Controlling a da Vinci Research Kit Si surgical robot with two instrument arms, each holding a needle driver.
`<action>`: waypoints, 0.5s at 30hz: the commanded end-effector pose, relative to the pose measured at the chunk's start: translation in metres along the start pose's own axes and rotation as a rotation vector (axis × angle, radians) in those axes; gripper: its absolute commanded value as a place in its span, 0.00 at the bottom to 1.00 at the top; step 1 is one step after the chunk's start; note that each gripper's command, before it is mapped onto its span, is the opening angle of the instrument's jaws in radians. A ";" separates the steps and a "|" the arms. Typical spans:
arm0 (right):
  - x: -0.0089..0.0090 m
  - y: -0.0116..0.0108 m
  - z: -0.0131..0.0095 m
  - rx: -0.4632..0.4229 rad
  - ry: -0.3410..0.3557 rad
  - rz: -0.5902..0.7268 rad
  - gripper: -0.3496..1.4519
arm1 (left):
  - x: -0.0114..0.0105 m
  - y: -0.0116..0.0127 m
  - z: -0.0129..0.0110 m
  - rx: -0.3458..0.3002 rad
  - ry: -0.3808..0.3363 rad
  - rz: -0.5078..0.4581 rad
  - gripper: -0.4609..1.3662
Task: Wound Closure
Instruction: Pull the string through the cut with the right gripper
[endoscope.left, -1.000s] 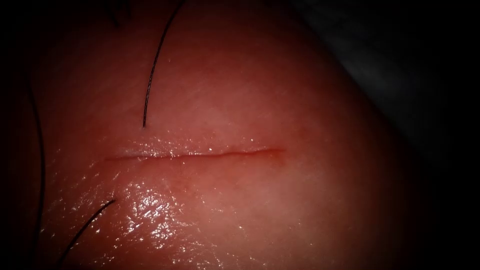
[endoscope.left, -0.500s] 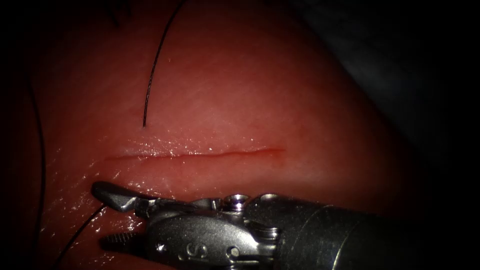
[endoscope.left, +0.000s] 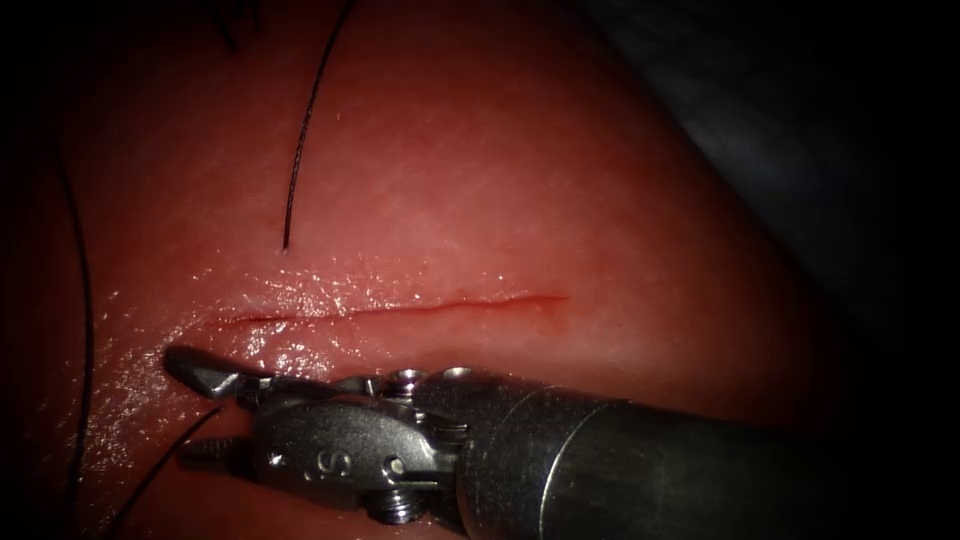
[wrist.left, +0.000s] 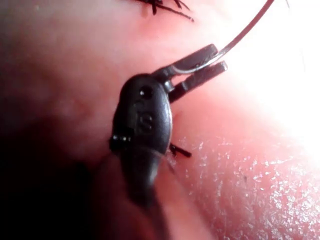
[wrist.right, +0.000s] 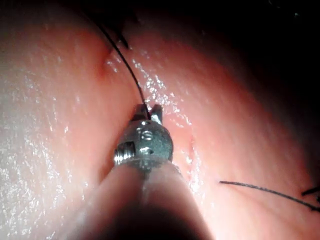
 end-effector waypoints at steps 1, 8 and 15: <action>0.0000 -0.0001 -0.0002 0.012 0.004 -0.005 0.00 | 0.0000 0.0000 0.0000 -0.011 0.000 0.000 0.06; 0.0020 -0.0023 -0.0020 -0.030 0.078 -0.012 0.00 | 0.0000 0.0000 0.0000 -0.011 0.000 0.000 0.06; 0.0085 -0.0067 -0.0042 -0.004 0.144 -0.015 0.00 | -0.0001 0.0000 0.0001 -0.011 0.000 0.000 0.06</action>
